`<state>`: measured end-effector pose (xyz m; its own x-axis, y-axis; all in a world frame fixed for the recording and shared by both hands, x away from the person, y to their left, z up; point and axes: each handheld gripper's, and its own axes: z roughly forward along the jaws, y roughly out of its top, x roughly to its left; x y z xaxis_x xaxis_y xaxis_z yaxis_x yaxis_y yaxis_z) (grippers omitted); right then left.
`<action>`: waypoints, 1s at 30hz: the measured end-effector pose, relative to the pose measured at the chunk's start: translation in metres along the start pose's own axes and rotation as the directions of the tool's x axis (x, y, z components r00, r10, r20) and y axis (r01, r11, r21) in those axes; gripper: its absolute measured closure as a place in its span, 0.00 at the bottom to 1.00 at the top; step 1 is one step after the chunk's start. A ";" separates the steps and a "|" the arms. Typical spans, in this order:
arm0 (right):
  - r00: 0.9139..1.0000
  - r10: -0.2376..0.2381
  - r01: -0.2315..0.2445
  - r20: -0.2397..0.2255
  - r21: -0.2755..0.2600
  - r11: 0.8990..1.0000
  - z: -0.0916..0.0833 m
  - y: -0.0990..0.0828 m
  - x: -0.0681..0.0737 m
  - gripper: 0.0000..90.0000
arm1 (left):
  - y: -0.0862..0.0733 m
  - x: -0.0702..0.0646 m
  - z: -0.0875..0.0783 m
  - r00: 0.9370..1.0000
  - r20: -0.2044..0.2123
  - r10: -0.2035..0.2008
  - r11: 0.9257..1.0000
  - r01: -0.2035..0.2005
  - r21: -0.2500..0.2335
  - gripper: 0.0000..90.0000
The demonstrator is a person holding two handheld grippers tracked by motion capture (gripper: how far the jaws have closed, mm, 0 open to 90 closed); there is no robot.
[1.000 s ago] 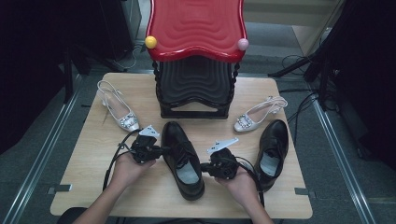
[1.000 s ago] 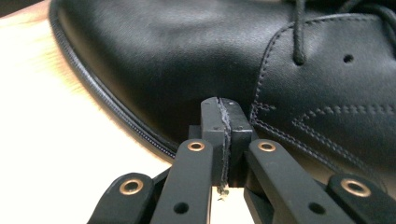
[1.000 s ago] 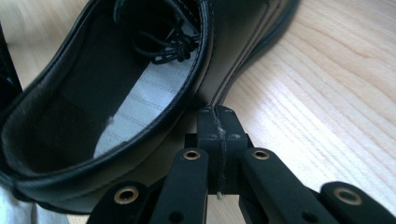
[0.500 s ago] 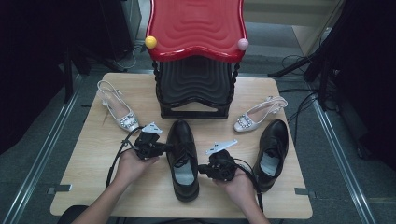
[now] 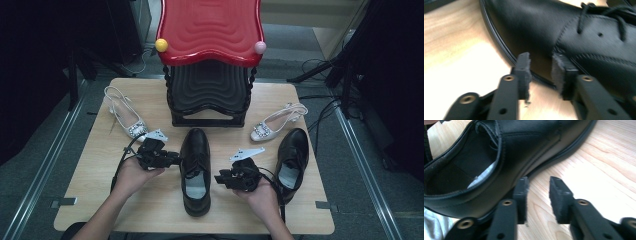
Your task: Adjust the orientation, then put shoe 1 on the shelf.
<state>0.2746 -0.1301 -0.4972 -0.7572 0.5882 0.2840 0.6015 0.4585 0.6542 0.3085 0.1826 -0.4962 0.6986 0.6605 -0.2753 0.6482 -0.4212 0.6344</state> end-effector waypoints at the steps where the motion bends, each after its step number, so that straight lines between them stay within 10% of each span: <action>1: 1.000 0.003 -0.003 0.004 -0.005 1.000 -0.002 -0.001 -0.001 0.71 | -0.001 -0.001 -0.002 1.000 0.004 -0.001 1.000 0.001 -0.001 0.68; 11: 0.999 0.040 -0.039 0.024 -0.041 0.998 -0.020 0.000 -0.014 0.68 | -0.013 -0.002 -0.013 0.999 0.038 -0.006 1.000 0.005 0.023 0.50; 30: 0.990 0.112 -0.106 0.089 -0.078 0.991 -0.060 -0.016 -0.033 0.68 | -0.016 -0.003 -0.013 0.999 0.034 0.010 0.999 -0.011 0.034 0.47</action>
<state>0.2748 -0.1966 -0.4752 -0.6592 0.6927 0.2925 0.6564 0.3403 0.6733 0.2925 0.1957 -0.4961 0.7148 0.6347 -0.2936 0.6505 -0.4495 0.6121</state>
